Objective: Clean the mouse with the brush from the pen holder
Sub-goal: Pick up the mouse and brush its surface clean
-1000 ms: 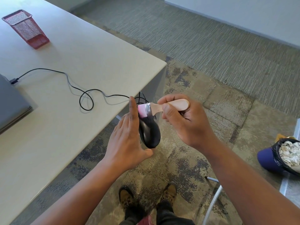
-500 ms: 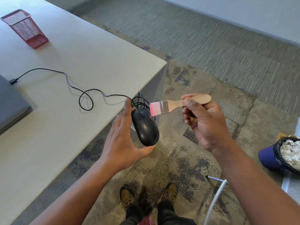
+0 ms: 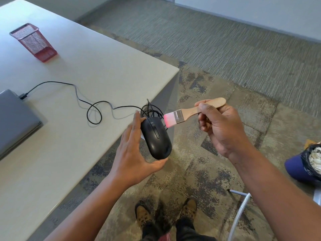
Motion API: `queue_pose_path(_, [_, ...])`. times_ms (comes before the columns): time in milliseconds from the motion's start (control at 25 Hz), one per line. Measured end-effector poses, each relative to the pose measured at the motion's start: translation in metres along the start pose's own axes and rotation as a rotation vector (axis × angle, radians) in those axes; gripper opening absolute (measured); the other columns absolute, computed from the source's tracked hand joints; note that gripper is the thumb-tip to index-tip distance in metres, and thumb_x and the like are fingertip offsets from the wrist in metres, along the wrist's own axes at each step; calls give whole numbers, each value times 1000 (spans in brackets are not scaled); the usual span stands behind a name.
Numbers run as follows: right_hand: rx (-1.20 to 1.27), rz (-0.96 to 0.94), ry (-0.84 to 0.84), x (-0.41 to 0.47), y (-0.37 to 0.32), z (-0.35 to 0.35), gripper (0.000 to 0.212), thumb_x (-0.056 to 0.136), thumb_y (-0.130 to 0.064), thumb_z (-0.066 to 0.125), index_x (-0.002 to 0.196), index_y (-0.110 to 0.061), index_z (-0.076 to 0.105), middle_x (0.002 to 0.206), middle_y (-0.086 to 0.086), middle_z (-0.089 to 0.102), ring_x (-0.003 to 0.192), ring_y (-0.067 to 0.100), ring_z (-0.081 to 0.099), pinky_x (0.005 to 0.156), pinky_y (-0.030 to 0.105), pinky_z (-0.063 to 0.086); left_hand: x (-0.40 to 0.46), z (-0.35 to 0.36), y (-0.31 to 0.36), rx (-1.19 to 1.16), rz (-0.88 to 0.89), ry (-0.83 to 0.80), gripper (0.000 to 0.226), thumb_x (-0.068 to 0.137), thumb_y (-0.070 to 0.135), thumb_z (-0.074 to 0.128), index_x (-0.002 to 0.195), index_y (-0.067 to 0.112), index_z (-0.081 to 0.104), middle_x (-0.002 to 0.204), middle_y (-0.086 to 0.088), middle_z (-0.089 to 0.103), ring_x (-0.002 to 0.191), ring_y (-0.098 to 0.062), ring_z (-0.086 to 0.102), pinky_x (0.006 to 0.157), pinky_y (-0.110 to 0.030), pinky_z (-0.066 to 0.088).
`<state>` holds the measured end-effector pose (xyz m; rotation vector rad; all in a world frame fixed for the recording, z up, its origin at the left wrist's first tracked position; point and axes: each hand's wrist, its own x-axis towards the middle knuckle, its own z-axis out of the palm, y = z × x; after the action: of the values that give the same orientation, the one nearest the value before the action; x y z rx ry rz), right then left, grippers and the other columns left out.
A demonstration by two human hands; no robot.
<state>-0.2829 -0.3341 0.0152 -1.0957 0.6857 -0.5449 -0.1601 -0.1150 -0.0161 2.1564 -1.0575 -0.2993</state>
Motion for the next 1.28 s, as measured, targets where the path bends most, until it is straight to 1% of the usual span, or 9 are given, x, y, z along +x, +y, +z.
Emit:
queue_pose_path(120, [-30, 23, -72, -1, 4, 8, 12, 98, -10, 62, 94, -6, 73, 66, 3, 60, 60, 11, 52, 52, 22, 41, 0, 1, 1, -14, 6, 2, 141, 59, 66, 80, 161, 40, -14, 162, 6, 34, 152, -11, 29, 120, -38, 32])
queue_pose_path(320, [-76, -22, 43, 3, 2, 2, 12, 98, -8, 62, 91, -6, 72, 65, 3, 59, 58, 11, 51, 51, 24, 40, -2, 0, -2, -1, 7, -9, 141, 59, 68, 79, 161, 38, -15, 163, 6, 33, 153, -13, 27, 121, -45, 33])
queue_pose_path(480, [-65, -42, -87, 0, 5, 10, 12, 99, -10, 62, 94, -5, 72, 68, 4, 60, 63, 12, 53, 53, 23, 43, -3, 1, -1, -6, 6, -18, 142, 59, 67, 80, 161, 38, -15, 163, 8, 32, 152, -10, 25, 121, -38, 30])
queue_pose_path(640, [-103, -89, -16, 0, 5, 5, 10, 99, -9, 61, 96, -4, 70, 69, 4, 61, 64, 11, 54, 55, 24, 44, -4, 1, -2, -4, -2, -15, 143, 59, 68, 79, 161, 37, -15, 162, 8, 33, 152, -10, 25, 120, -35, 28])
queue_pose_path(800, [-83, -54, -128, -4, 9, 5, 11, 99, -11, 61, 99, -5, 71, 71, 5, 63, 65, 12, 56, 57, 24, 46, -4, 2, -2, 4, 1, -22, 143, 59, 69, 79, 162, 36, -15, 161, 7, 35, 151, -11, 27, 119, -33, 28])
queue_pose_path(960, [-104, -82, -26, -2, 10, 4, 10, 99, -11, 62, 98, -5, 70, 69, 3, 62, 64, 11, 55, 57, 25, 45, -3, 1, -2, -1, -9, -18, 144, 58, 68, 79, 162, 35, -16, 161, 8, 34, 150, -8, 27, 119, -32, 27])
queue_pose_path(1080, [-8, -53, -103, -4, 8, 3, 11, 100, -11, 61, 101, -4, 70, 72, 5, 62, 66, 12, 56, 56, 23, 45, -3, 2, -1, -14, -1, -18, 143, 59, 67, 78, 162, 33, -16, 161, 7, 35, 151, -10, 27, 120, -33, 28])
queue_pose_path(1160, [-58, -47, -125, -5, 11, 6, 12, 99, -11, 61, 101, -3, 70, 70, 4, 62, 65, 12, 56, 56, 23, 45, -1, 2, -1, -17, 4, -13, 143, 60, 67, 78, 162, 32, -15, 161, 6, 35, 152, -12, 28, 120, -35, 29])
queue_pose_path(1280, [-123, -95, -14, -3, 10, 3, 10, 99, -11, 62, 98, -5, 70, 68, 1, 63, 63, 10, 56, 57, 24, 46, -1, 2, -1, -11, -8, -18, 143, 60, 69, 78, 162, 33, -16, 161, 7, 34, 152, -10, 26, 121, -33, 27])
